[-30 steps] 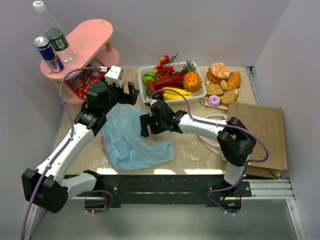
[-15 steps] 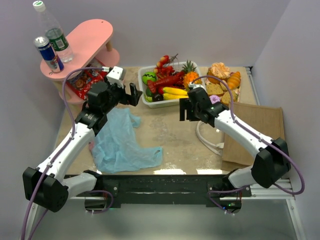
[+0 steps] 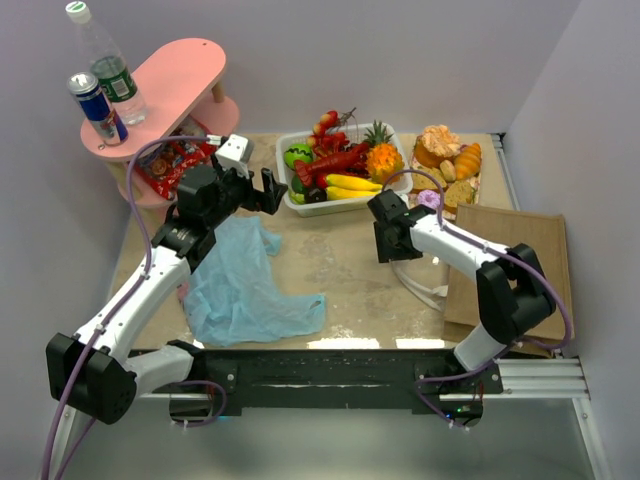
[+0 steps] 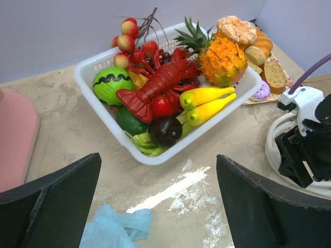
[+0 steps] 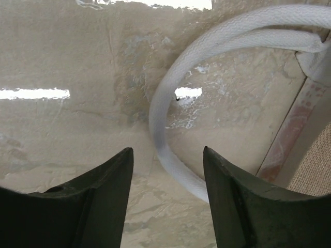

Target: Place the mixed food into the grocery bags and tie them

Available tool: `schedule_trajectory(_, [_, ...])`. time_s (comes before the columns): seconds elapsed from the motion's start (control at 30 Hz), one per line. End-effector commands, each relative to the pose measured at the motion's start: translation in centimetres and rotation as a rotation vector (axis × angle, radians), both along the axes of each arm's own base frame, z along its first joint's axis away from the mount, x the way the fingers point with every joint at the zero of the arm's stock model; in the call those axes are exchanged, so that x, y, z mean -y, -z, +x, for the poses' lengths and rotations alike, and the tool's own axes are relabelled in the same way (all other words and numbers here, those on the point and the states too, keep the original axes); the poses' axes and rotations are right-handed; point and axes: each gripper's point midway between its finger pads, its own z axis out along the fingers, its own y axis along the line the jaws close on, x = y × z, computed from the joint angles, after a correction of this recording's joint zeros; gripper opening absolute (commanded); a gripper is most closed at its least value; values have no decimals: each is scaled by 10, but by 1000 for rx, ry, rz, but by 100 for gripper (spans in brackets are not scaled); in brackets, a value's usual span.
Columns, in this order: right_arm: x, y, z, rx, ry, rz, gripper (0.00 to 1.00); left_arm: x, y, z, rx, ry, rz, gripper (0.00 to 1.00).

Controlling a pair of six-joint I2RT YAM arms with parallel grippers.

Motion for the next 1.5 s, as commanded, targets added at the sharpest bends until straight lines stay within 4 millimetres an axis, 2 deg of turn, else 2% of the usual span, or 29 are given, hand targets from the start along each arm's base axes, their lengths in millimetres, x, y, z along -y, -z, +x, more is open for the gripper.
schedule_trajectory(0.0, [7,7,13,11,-4,-27,56,7,-15,0,45,20,-36,98])
schedule_trajectory(0.23, [-4,24,22,-3,-46,1,45,7,-14,0,42,24,-36,98])
schedule_trajectory(0.33, [0,33,21,-27,-37,-10,39,7,-14,0,41,25,-34,98])
schedule_trajectory(0.53, [1,47,15,-63,-22,5,33,7,-12,0,37,25,-29,98])
schedule_trajectory(0.63, [9,46,13,-62,7,-20,19,7,-12,0,35,25,-32,98])
schedule_trajectory(0.67, [13,40,14,-45,20,-35,8,8,-13,0,37,26,-33,98])
schedule_trajectory(0.73, [23,31,13,-21,48,-71,4,8,-14,-1,38,30,-39,98])
schedule_trajectory(0.8, [28,15,14,21,78,-76,0,9,-15,-2,39,34,-43,98])
schedule_trajectory(0.87, [40,2,11,49,109,-123,0,10,-17,-2,40,37,-48,98])
schedule_trajectory(0.97, [51,-34,11,134,160,-143,0,11,-18,-4,42,45,-53,98])
schedule_trajectory(1.07, [58,-81,11,245,205,-109,0,11,-20,-6,48,47,-54,98])
schedule_trajectory(1.1, [60,-105,9,306,217,-75,0,11,-20,-6,50,46,-52,98])
schedule_trajectory(1.13, [64,-118,4,322,223,-75,0,10,-20,-7,52,45,-47,98])
schedule_trajectory(1.2, [71,-157,4,418,245,-60,0,8,-23,-8,64,33,-40,98])
schedule_trajectory(1.27, [82,-200,-5,515,275,-45,0,8,-24,-7,67,30,-40,98])
schedule_trajectory(1.33, [100,-229,-16,582,311,-81,0,8,-23,-7,66,30,-37,98])
schedule_trajectory(1.37, [104,-249,-18,629,325,-71,0,8,-21,-6,62,31,-32,98])
schedule_trajectory(1.43, [108,-268,-24,663,328,-55,0,10,-21,-6,62,43,-29,98])
schedule_trajectory(1.47, [107,-284,-24,697,330,-27,0,11,-21,-7,64,51,-29,98])
